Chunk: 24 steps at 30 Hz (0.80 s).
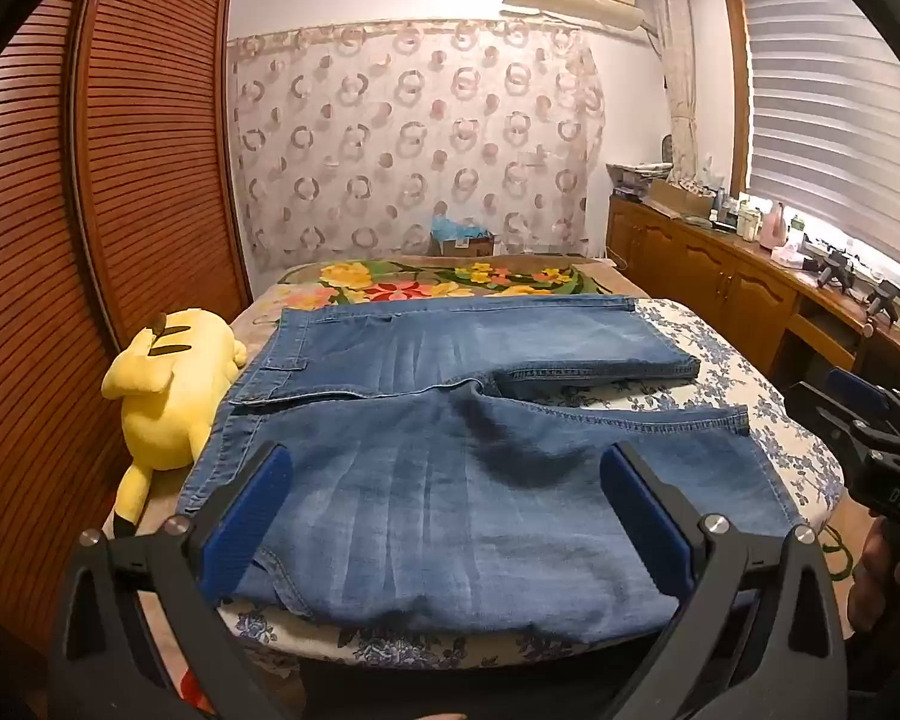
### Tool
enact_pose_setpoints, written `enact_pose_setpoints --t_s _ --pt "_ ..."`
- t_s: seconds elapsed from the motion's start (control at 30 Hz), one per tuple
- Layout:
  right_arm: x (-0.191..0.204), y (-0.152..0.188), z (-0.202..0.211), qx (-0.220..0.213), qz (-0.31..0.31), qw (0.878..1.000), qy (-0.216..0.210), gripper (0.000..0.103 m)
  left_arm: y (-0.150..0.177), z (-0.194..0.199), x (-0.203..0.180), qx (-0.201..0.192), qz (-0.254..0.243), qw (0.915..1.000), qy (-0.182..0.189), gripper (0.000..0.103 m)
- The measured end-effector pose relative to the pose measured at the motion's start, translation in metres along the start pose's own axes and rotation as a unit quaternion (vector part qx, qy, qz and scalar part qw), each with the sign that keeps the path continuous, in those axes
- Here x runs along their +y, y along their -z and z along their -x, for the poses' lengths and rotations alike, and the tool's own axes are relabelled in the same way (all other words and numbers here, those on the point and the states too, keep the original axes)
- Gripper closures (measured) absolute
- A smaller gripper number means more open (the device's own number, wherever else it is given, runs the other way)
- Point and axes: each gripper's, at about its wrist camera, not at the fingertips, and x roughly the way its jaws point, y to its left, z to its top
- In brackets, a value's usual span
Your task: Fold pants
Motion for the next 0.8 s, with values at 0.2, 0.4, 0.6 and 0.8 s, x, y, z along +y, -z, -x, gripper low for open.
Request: enact_pose_setpoints --t_s 0.2,0.4,0.6,0.8 --pt "-0.0001 0.0006 0.0006 0.0 -0.001 1.0 0.001 0.008 -0.0001 -0.0001 -0.0001 0.002 -0.001 1.0 -0.001 0.0" --pt "0.0001 0.0008 0.0011 -0.001 0.0 1.0 0.0 0.008 0.0 -0.0001 0.0001 0.002 -0.002 1.0 -0.001 0.0" --pt "-0.0003 0.001 0.0016 -0.001 0.0 1.0 0.0 0.008 -0.0001 0.0 -0.0001 0.002 -0.003 1.0 -0.002 0.0" --pt "-0.0014 0.0009 0.0019 -0.002 0.0 1.0 0.0 0.008 -0.0001 -0.0001 -0.0002 0.002 -0.003 1.0 -0.002 0.0"
